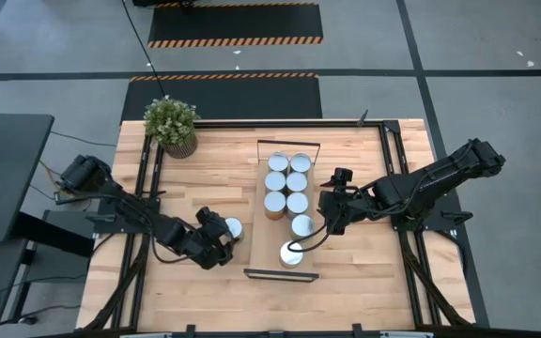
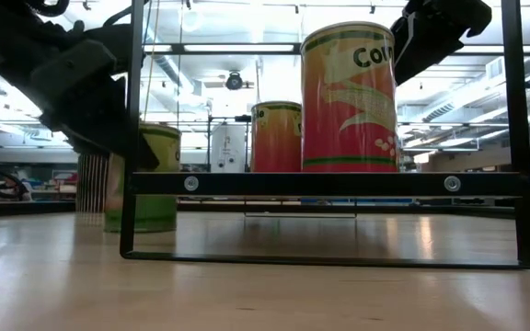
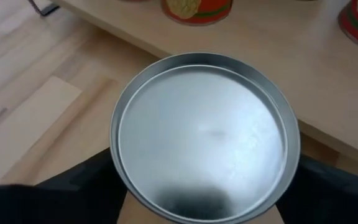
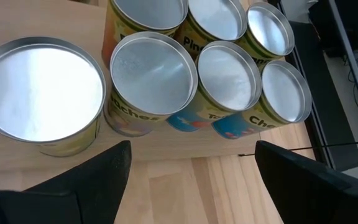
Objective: Pick and place cans onto a shelf
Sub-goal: Put the canned oranges on the shelf
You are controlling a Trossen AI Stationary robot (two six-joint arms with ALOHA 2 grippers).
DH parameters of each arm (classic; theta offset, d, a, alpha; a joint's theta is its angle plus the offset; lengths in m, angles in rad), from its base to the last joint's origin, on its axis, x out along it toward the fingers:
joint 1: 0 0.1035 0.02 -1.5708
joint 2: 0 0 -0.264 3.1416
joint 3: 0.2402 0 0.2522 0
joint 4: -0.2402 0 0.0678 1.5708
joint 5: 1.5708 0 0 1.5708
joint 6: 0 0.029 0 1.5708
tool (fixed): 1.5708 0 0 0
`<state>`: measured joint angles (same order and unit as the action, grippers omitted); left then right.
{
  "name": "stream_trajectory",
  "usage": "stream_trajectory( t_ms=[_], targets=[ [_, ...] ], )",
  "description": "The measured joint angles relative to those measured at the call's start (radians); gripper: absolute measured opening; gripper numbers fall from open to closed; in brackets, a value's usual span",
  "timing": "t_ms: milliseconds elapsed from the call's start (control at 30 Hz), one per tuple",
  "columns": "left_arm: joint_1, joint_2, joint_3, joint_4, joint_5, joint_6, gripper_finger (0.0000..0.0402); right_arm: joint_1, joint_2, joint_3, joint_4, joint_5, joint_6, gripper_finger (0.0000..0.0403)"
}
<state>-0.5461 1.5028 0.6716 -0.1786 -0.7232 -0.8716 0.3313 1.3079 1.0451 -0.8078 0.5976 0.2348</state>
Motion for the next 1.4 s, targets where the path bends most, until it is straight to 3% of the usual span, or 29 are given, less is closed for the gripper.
stream_trajectory(
  t_ms=[200,333,500,767,1067,1400],
  targets=[
    [0.005,-0.085,0.000,-0.006,0.015,0.123,0.0308,0.000,0.000,0.000,0.000,0.001,-0.011,0.0349],
    [0.045,-0.182,0.013,-0.005,0.138,0.252,0.0317,0.000,-0.009,0.000,-0.001,0.002,-0.019,0.0349],
    [0.105,-0.208,0.083,-0.004,0.259,0.428,0.0317,0.000,-0.026,0.000,-0.006,0.004,-0.021,0.0349],
    [0.195,-0.071,0.199,0.072,0.375,0.611,0.0318,-0.001,-0.034,0.000,-0.005,0.004,-0.029,0.0349],
    [0.251,0.060,0.248,0.175,0.412,0.778,0.0318,-0.001,-0.034,0.000,0.002,0.003,-0.029,0.0349],
    [0.305,0.116,0.248,0.219,0.473,0.812,0.0319,-0.001,-0.034,0.000,0.011,0.003,-0.029,0.0349]
  ],
)
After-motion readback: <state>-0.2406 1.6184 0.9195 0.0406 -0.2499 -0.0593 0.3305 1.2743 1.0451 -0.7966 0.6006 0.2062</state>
